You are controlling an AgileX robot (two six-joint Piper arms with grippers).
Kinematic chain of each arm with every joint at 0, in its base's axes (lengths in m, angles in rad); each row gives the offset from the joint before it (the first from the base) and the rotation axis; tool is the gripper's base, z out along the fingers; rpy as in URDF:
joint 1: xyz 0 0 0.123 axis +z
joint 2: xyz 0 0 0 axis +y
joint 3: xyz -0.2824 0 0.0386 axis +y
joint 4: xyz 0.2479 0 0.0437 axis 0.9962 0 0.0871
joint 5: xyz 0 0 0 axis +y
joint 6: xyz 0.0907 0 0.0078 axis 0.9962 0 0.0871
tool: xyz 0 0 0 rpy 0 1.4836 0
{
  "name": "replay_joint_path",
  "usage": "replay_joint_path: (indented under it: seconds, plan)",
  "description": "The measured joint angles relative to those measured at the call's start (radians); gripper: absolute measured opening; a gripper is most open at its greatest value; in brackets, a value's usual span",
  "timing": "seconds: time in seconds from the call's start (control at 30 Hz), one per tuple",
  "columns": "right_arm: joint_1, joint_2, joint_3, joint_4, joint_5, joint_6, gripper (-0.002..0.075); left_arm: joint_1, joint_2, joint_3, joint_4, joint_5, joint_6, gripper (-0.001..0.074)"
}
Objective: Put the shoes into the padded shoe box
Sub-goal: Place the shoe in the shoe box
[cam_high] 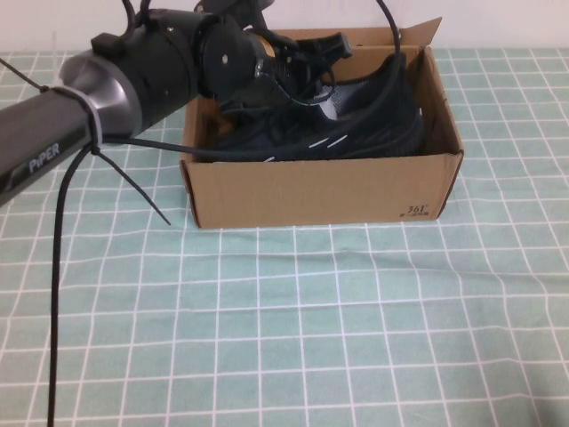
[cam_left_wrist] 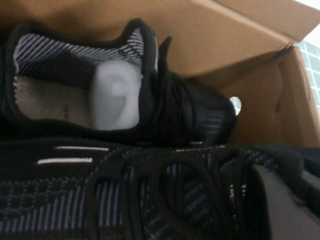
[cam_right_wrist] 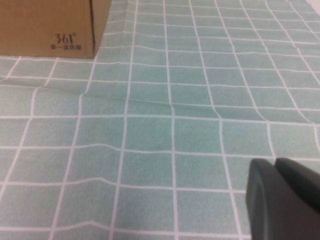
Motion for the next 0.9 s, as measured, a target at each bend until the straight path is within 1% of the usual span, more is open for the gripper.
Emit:
replay_joint_path:
  seconds: [0.17,0.47,0.63,0.7,0.77,0.8,0.9]
  plan:
    - [0.000,0.000,0.000,0.000,0.000,0.000,-0.0008,0.000,0.002,0.000,0.002,0.023,0.002,0.0000]
    - [0.000,0.000,0.000,0.000,0.000,0.000,-0.0008,0.000,0.068,0.000,-0.013,0.128,0.012,0.0000]
    - [0.000,0.000,0.000,0.000,0.000,0.000,-0.0008,-0.002,0.074,0.000,-0.018,0.136,0.070,0.0000]
    - [0.000,0.000,0.000,0.000,0.000,0.000,-0.0008,-0.002,0.074,0.000,-0.018,0.136,0.087,0.0013]
    - [0.000,0.000,0.000,0.000,0.000,0.000,-0.0008,-0.002,0.074,0.000,-0.033,0.137,0.091,0.0058]
    - [0.000,0.000,0.000,0.000,0.000,0.000,-0.0008,-0.002,0.074,0.000,-0.043,0.139,0.093,0.0102]
    - [0.000,0.000,0.000,0.000,0.000,0.000,-0.0008,0.002,0.074,0.000,-0.055,0.143,0.106,0.0286]
